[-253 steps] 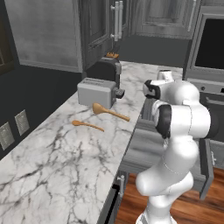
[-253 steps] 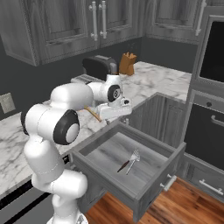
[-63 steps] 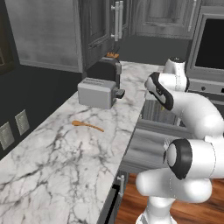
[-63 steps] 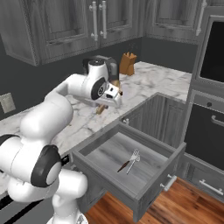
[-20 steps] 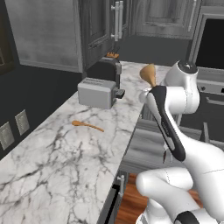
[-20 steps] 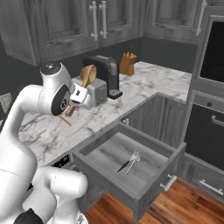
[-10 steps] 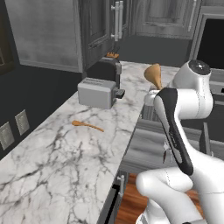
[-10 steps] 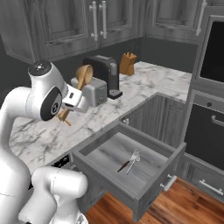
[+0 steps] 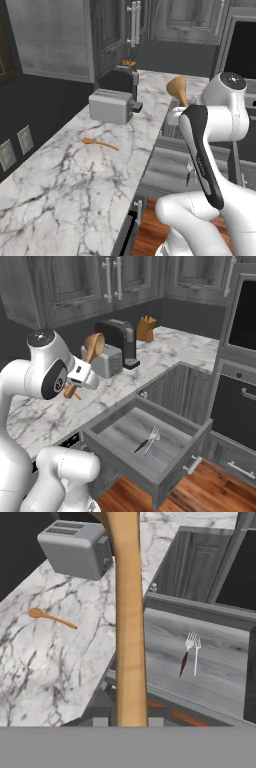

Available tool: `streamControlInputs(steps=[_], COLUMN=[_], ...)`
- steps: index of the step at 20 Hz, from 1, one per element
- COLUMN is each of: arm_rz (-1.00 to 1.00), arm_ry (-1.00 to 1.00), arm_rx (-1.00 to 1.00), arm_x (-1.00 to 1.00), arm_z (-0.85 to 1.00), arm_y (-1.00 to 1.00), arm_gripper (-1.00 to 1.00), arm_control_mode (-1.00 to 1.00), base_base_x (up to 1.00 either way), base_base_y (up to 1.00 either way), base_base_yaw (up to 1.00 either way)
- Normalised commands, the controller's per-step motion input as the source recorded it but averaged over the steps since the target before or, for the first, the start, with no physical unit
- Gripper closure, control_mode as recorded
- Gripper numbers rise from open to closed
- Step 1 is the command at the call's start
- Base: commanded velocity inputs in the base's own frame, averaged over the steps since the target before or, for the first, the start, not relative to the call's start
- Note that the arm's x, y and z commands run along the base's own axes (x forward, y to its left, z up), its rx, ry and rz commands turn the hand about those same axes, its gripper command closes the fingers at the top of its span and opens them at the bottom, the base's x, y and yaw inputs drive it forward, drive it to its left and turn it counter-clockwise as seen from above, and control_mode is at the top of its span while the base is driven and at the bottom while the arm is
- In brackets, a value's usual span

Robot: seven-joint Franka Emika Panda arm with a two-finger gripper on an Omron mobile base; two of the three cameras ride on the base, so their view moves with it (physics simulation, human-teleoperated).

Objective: Organize the utensils by type. Pick up the wooden spoons from the counter and place them in the open cabinet. Then pick up the metallic utensils from the counter and place them in the open drawer.

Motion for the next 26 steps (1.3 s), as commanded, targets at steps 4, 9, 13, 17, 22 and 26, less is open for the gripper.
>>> streamControlInputs(steps=[4,9,13,17,22,26], arm_rz=[0.00,0.00,0.00,0.00,0.00,0.00], arm_ry=[0.01,0.00,0.00,0.00,0.00,0.00], arm_rx=[0.00,0.00,0.00,0.00,0.00,0.00], arm_x=[0.00,0.00,0.00,0.00,0.00,0.00], arm_z=[-0.01,0.00,0.00,0.00,0.00,0.00], arm_y=[0.00,0.00,0.00,0.00,0.00,0.00], arm_gripper=[1.00,1.00,1.00,1.00,1.00,1.00], arm_control_mode=[1.00,1.00,1.00,1.00,1.00,1.00], base_base_x=[0.00,-0.42,-0.69,-0.46,-0.44,-0.74], base_base_y=[0.00,0.00,0.00,-0.04,-0.29,-0.45], base_base_yaw=[0.00,0.00,-0.06,-0.11,-0.20,-0.40])
